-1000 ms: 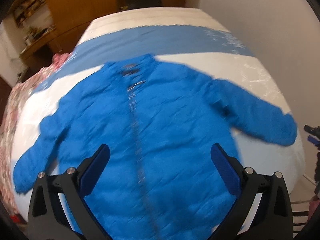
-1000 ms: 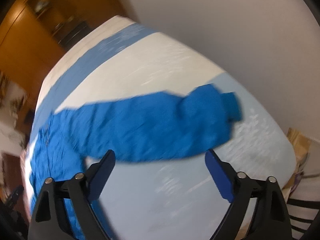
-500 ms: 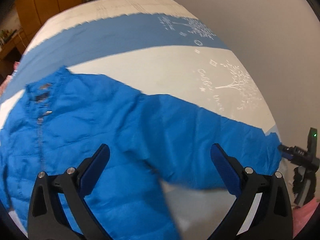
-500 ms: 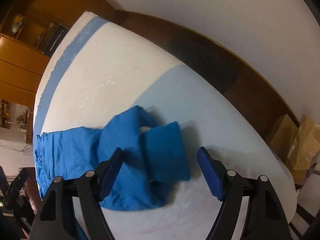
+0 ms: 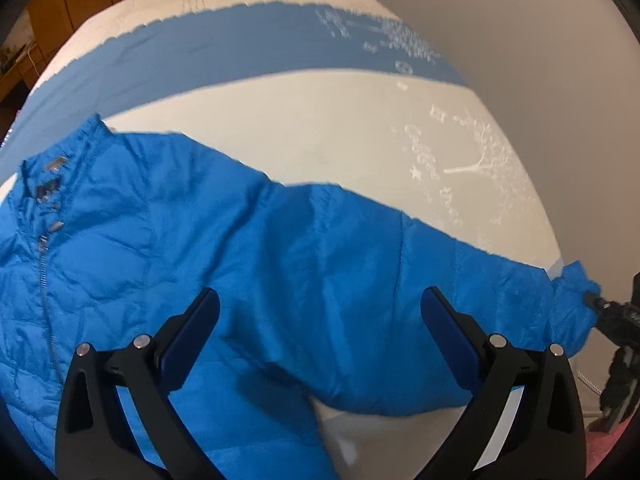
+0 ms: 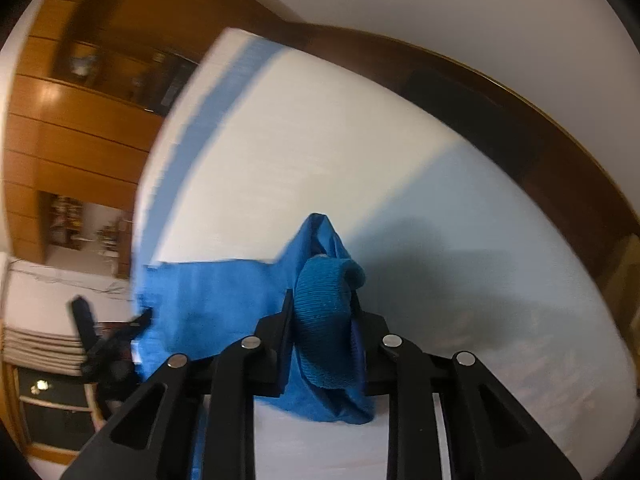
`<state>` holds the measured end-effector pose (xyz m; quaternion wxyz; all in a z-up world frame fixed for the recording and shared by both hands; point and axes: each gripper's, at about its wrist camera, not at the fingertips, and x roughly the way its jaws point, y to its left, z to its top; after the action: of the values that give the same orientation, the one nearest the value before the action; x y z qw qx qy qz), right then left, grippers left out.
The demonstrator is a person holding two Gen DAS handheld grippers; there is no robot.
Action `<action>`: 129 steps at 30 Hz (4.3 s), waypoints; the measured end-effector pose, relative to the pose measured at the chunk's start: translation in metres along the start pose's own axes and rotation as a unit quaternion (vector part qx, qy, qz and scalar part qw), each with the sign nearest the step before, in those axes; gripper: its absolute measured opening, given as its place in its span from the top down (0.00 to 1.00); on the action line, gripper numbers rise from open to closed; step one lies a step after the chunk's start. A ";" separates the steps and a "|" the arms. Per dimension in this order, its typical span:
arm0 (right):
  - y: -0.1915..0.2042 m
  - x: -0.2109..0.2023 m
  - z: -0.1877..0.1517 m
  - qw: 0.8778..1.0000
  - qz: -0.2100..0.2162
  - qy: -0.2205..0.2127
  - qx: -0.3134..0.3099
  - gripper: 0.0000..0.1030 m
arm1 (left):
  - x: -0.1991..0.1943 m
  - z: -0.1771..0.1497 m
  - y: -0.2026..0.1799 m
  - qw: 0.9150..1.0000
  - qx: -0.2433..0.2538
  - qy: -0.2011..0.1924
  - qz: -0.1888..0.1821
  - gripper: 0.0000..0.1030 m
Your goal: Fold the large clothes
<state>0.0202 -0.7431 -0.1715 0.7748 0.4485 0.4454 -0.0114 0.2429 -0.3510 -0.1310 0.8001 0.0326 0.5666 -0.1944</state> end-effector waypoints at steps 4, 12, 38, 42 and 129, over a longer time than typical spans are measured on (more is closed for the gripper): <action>0.061 0.002 -0.002 0.998 0.032 0.005 -0.047 0.77 | -0.027 0.001 0.020 1.000 -0.016 -0.017 -0.005 0.04; 0.178 0.091 -0.023 0.988 0.010 0.063 -0.142 0.77 | -0.046 -0.009 0.066 0.998 -0.047 -0.031 0.011 0.04; 0.141 0.097 -0.041 0.984 -0.010 0.094 -0.149 0.65 | 0.008 -0.045 0.097 0.989 -0.106 0.063 -0.077 0.04; 0.124 0.100 -0.048 0.986 -0.027 0.093 -0.137 0.65 | 0.028 -0.050 0.082 0.987 -0.103 0.086 -0.083 0.28; 0.378 0.244 -0.278 0.938 -0.088 0.172 -0.290 0.56 | -0.283 -0.434 0.646 0.786 -0.585 -0.149 0.134 0.54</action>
<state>0.1363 -0.2280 -0.1396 0.7789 0.1590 0.5932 0.1271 0.0003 0.4404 -0.1341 0.7584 -0.3951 0.4355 0.2813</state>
